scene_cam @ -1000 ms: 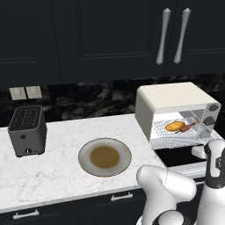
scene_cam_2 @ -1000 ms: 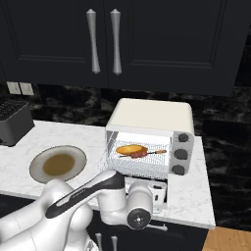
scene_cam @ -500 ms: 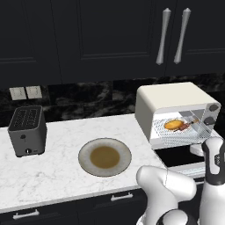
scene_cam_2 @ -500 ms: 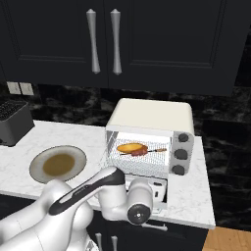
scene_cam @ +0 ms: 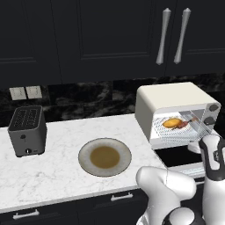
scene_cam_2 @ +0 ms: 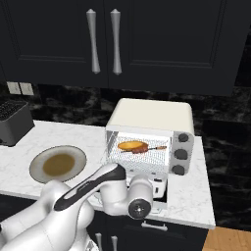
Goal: Pick up the kebab skewer and baguette bread, and place them inside the toaster oven. Close the toaster oven door and start by setting the timer.
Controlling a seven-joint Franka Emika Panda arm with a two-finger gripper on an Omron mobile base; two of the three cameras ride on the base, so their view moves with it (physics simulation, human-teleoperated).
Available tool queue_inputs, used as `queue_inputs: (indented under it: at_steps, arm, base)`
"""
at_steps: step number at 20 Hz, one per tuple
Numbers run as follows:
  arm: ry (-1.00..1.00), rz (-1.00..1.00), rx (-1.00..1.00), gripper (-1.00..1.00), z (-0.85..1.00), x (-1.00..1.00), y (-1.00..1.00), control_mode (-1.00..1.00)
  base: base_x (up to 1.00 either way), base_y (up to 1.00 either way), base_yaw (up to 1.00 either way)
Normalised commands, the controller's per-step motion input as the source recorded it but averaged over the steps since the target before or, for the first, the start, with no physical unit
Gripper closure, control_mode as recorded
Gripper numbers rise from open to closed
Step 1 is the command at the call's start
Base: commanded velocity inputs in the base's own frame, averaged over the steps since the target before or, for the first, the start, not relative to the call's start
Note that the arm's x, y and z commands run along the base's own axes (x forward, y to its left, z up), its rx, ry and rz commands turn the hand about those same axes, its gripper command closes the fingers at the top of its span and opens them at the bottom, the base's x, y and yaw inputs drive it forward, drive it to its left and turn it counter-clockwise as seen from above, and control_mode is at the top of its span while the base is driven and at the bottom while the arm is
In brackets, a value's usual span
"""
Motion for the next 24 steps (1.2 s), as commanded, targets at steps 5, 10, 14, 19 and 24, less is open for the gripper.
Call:
queue_inputs:
  at_steps: [5,10,14,19,24]
  arm:
    - [0.00,0.00,0.00,-1.00,0.01,0.18,0.00,-1.00]
    - [0.00,0.00,0.00,-1.00,0.01,0.18,0.00,-1.00]
    - [0.00,0.00,0.00,-1.00,0.01,0.19,0.00,-1.00]
    - [0.00,0.00,0.00,-1.00,0.04,0.22,0.00,-1.00]
    - [0.00,0.00,0.00,-1.00,0.04,0.21,0.00,-1.00]
  base:
    - [0.00,0.00,0.00]
    - [0.00,0.00,0.00]
    - [0.00,0.00,0.00]
    - [0.00,0.00,0.00]
    - [0.00,0.00,0.00]
